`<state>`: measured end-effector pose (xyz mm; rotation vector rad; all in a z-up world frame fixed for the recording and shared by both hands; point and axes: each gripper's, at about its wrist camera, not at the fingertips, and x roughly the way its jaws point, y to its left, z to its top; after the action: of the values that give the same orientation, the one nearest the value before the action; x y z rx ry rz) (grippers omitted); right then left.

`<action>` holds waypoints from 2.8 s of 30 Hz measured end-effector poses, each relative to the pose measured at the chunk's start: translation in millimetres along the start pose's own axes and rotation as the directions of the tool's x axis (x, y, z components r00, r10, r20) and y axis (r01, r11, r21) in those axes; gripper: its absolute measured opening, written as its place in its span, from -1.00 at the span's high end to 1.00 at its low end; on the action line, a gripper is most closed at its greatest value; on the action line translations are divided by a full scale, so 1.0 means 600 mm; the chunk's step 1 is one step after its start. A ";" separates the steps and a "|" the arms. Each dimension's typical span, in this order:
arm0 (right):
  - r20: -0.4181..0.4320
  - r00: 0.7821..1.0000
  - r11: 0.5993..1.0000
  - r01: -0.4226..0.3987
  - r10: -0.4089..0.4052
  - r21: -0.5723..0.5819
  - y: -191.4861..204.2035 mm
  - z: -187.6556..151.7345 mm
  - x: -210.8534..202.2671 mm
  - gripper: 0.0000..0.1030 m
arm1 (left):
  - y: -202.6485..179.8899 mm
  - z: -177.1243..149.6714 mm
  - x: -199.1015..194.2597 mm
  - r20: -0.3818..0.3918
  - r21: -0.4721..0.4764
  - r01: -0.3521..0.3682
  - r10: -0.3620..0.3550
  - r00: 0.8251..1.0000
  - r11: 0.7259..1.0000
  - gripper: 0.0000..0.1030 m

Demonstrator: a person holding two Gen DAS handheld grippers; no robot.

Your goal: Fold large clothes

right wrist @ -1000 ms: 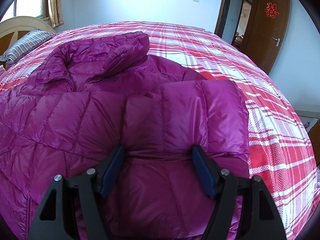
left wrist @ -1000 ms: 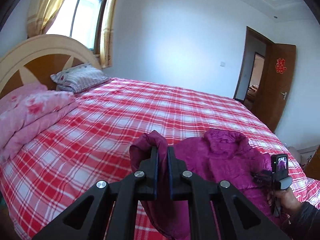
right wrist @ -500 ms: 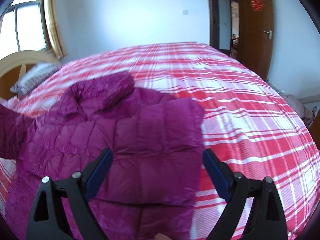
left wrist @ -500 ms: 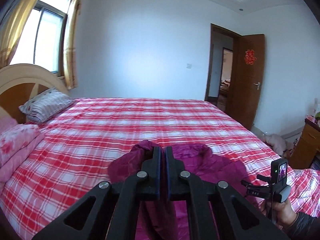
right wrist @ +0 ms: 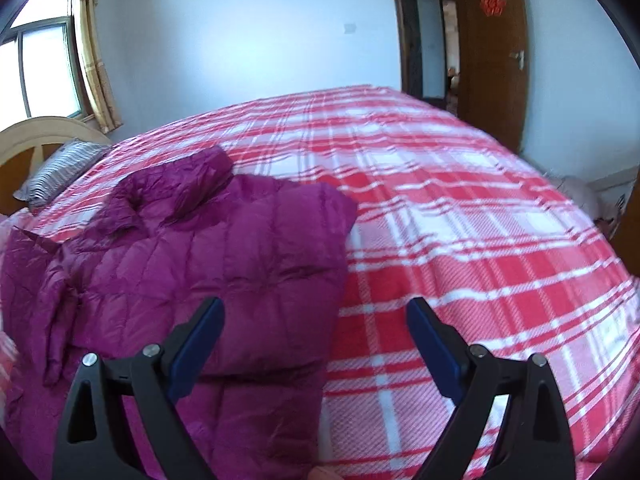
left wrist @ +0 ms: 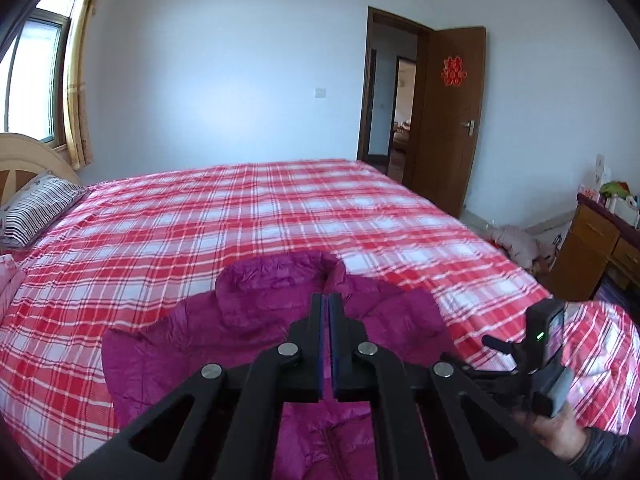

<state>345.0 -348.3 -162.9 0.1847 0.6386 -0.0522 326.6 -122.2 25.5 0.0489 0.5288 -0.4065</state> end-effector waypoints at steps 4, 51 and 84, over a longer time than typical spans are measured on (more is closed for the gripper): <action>-0.021 0.986 0.986 -0.168 0.168 0.000 0.035 0.012 -0.023 -0.83 | 0.064 -0.034 -0.003 -0.056 -0.051 -0.073 0.070 0.996 0.996 0.96; -0.319 0.930 0.971 -0.221 0.182 -0.091 0.126 0.001 0.085 0.69 | 0.207 -0.132 0.092 -0.183 -0.092 -0.425 0.405 0.896 0.900 -0.68; -0.190 0.973 0.964 -0.171 0.132 -0.205 0.260 0.015 0.150 -0.02 | 0.236 -0.222 0.217 -0.329 -0.213 -0.389 0.309 0.893 0.896 -0.98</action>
<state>438.9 -195.9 -185.3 0.0225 0.7985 0.1849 419.8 -19.9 -162.6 -0.0648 0.8448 0.0375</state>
